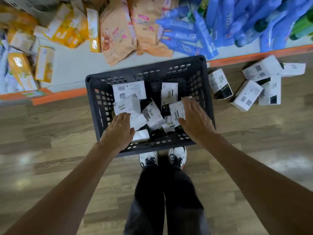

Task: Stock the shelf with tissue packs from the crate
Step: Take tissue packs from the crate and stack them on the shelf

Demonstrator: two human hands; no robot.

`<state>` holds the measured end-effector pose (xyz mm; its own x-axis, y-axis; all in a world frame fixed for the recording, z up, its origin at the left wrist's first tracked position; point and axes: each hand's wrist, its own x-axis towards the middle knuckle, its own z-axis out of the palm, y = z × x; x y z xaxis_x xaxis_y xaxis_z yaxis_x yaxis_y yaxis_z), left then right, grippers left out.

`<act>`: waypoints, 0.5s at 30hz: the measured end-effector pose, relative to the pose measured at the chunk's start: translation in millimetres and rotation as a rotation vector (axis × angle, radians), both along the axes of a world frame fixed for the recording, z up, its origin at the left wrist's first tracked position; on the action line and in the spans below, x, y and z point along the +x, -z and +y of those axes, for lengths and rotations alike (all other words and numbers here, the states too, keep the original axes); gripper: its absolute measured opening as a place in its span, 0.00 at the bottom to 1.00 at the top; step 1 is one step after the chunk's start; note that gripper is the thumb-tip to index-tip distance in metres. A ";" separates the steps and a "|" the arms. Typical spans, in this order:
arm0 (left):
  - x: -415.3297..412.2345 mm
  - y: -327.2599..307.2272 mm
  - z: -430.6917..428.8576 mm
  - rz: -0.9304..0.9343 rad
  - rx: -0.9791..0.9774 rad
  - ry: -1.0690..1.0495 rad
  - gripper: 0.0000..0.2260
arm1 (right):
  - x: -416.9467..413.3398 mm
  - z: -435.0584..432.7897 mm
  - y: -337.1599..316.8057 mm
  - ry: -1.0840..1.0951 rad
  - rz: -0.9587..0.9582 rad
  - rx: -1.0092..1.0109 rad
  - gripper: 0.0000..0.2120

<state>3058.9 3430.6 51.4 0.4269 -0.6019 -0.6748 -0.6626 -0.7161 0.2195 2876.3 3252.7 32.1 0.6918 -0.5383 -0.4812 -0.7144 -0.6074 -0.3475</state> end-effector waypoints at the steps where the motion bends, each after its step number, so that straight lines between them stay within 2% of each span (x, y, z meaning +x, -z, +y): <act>1: 0.2 7.0 1.5 -0.007 -0.002 -0.005 0.22 | 1.1 2.0 7.3 -0.014 -0.003 0.008 0.33; 9: 12.6 53.6 7.7 -0.034 -0.018 -0.038 0.27 | 19.2 16.0 65.5 -0.061 -0.021 0.029 0.33; 15: 22.2 89.0 14.2 -0.042 -0.015 -0.075 0.29 | 30.8 18.9 102.3 -0.078 0.026 -0.030 0.37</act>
